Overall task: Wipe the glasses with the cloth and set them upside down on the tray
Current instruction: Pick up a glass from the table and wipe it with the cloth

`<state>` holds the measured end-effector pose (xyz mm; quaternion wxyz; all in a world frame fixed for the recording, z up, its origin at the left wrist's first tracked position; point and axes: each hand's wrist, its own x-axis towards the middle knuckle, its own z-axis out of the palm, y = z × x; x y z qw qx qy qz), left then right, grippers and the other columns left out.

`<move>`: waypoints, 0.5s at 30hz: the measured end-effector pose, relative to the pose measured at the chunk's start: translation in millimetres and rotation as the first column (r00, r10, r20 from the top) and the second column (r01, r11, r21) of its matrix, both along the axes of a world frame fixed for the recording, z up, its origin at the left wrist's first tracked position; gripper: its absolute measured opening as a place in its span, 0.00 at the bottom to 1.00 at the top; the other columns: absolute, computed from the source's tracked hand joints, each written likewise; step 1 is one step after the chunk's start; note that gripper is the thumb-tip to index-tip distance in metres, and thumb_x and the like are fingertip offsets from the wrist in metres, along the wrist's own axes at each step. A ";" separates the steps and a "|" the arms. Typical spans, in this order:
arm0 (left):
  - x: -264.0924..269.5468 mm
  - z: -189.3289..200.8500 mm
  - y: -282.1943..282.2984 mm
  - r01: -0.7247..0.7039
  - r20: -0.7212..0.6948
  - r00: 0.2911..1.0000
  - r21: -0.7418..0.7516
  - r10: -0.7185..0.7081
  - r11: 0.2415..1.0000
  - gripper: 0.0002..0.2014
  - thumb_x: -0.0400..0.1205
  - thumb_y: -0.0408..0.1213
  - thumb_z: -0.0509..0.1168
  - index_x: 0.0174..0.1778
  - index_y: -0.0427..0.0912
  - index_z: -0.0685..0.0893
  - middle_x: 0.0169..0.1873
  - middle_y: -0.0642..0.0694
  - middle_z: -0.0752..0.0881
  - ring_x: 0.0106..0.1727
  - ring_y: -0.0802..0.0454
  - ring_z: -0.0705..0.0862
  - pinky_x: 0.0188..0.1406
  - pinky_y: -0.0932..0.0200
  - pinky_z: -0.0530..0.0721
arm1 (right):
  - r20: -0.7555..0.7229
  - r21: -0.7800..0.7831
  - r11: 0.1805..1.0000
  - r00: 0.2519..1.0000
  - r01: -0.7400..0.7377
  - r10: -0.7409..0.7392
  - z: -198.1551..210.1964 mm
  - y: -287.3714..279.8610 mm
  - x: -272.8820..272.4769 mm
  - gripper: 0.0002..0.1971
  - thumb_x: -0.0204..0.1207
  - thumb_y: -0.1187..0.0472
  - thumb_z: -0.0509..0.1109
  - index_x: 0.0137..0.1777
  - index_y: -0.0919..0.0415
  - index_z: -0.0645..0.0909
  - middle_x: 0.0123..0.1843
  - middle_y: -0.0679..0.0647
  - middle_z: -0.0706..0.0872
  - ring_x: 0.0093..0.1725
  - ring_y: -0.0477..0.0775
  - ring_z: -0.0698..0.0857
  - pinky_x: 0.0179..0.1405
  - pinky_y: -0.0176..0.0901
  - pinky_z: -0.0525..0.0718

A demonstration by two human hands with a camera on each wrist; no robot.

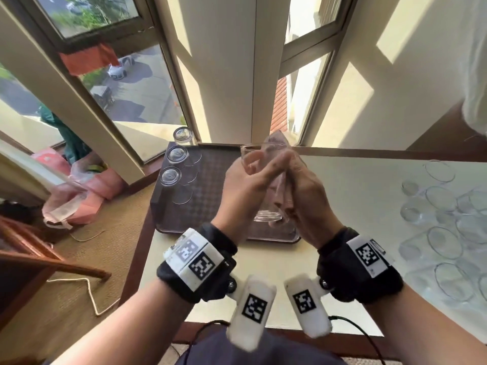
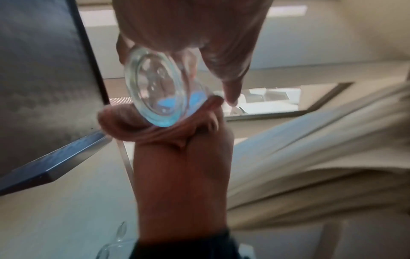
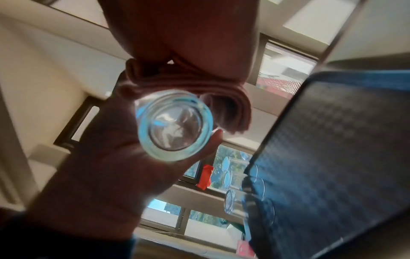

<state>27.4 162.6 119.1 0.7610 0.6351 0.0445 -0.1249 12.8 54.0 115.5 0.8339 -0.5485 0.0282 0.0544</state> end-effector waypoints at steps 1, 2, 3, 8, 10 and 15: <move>2.1 1.2 3.2 0.049 -0.030 0.998 -0.077 -0.052 0.996 0.29 0.75 0.49 0.77 0.66 0.34 0.83 0.53 0.41 0.92 0.51 0.48 0.92 0.48 0.53 0.90 | -0.061 0.054 0.998 0.998 -0.014 0.018 0.4 -1.0 -3.9 0.21 0.92 0.55 0.48 0.71 0.65 0.77 0.56 0.59 0.91 0.54 0.55 0.91 0.52 0.49 0.89; 4.8 4.1 5.6 0.094 -0.051 0.993 -0.156 -0.103 0.983 0.26 0.77 0.49 0.74 0.64 0.34 0.85 0.51 0.41 0.92 0.50 0.47 0.92 0.48 0.51 0.89 | -0.132 0.112 0.994 0.991 -0.017 0.032 1.1 -1.9 -6.5 0.22 0.92 0.54 0.48 0.72 0.64 0.78 0.58 0.60 0.90 0.54 0.56 0.90 0.51 0.49 0.89; 6.0 7.2 7.8 0.126 -0.060 0.988 -0.221 -0.142 0.967 0.25 0.78 0.52 0.72 0.63 0.35 0.86 0.50 0.42 0.92 0.49 0.46 0.92 0.48 0.50 0.88 | -0.196 0.185 0.982 0.978 -0.029 0.066 3.1 -2.3 -8.7 0.23 0.92 0.53 0.49 0.72 0.64 0.79 0.58 0.61 0.90 0.53 0.55 0.90 0.47 0.46 0.90; 15.0 4.0 17.6 0.176 0.117 0.982 -0.279 -0.149 0.944 0.32 0.64 0.64 0.77 0.63 0.54 0.87 0.64 0.46 0.88 0.67 0.46 0.87 0.65 0.44 0.86 | -0.317 0.443 0.896 0.930 -0.027 0.185 12.8 -12.9 -10.6 0.28 0.91 0.50 0.49 0.51 0.56 0.93 0.51 0.56 0.92 0.47 0.53 0.90 0.40 0.44 0.90; 15.3 -1.9 21.3 0.223 0.223 0.958 -0.184 -0.180 0.957 0.44 0.64 0.62 0.82 0.74 0.47 0.78 0.70 0.39 0.84 0.71 0.41 0.83 0.71 0.40 0.82 | -0.380 0.460 0.888 0.907 0.013 0.184 9.0 -14.2 -8.6 0.24 0.91 0.49 0.51 0.64 0.62 0.86 0.52 0.59 0.90 0.44 0.55 0.90 0.35 0.45 0.90; 2.1 -18.1 14.6 0.282 0.312 0.906 0.060 -0.286 0.958 0.35 0.73 0.35 0.81 0.74 0.38 0.74 0.59 0.47 0.88 0.60 0.50 0.89 0.58 0.58 0.85 | -0.495 0.219 0.970 0.868 0.103 0.020 0.0 -6.1 -9.3 0.20 0.87 0.56 0.57 0.68 0.69 0.82 0.66 0.70 0.85 0.54 0.68 0.86 0.51 0.63 0.87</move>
